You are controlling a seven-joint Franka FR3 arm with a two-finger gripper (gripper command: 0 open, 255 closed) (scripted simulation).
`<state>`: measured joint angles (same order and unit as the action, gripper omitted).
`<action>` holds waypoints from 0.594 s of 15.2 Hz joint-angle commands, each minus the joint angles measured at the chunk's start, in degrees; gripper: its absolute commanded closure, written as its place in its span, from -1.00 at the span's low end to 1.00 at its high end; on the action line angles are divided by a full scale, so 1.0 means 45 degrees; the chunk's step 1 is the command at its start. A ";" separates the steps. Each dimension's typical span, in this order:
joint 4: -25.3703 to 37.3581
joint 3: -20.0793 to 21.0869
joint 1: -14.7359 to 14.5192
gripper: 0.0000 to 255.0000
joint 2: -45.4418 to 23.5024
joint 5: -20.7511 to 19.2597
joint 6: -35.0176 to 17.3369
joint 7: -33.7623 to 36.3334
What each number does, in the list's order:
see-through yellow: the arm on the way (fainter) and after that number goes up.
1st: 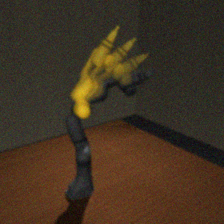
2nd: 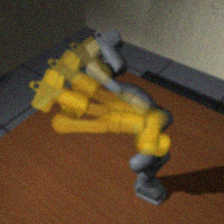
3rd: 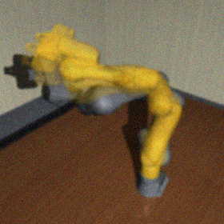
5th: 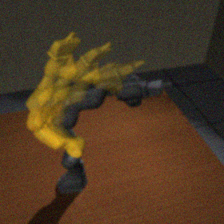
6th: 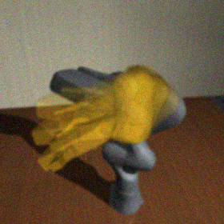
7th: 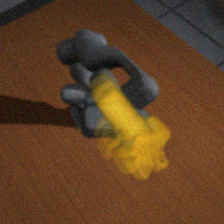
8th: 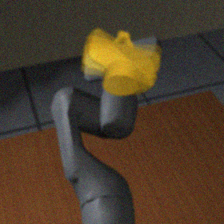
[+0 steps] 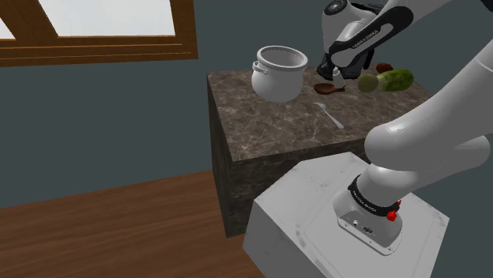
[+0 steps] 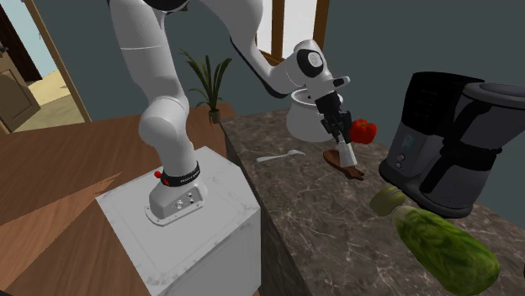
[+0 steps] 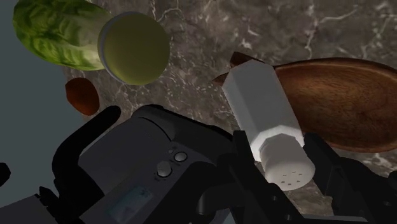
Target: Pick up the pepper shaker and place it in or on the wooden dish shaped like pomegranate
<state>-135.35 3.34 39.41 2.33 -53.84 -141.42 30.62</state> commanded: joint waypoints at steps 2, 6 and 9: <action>0.0003 0.0000 0.0001 1.00 -0.0012 -0.0014 -0.0008 0.0016; 0.0003 0.0000 0.0001 -1.00 -0.0012 -0.0014 -0.0008 0.0016; 0.0003 0.0000 0.0001 -1.00 -0.0012 -0.0014 -0.0008 0.0016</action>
<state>-135.34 3.34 39.41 2.27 -53.90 -141.45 30.69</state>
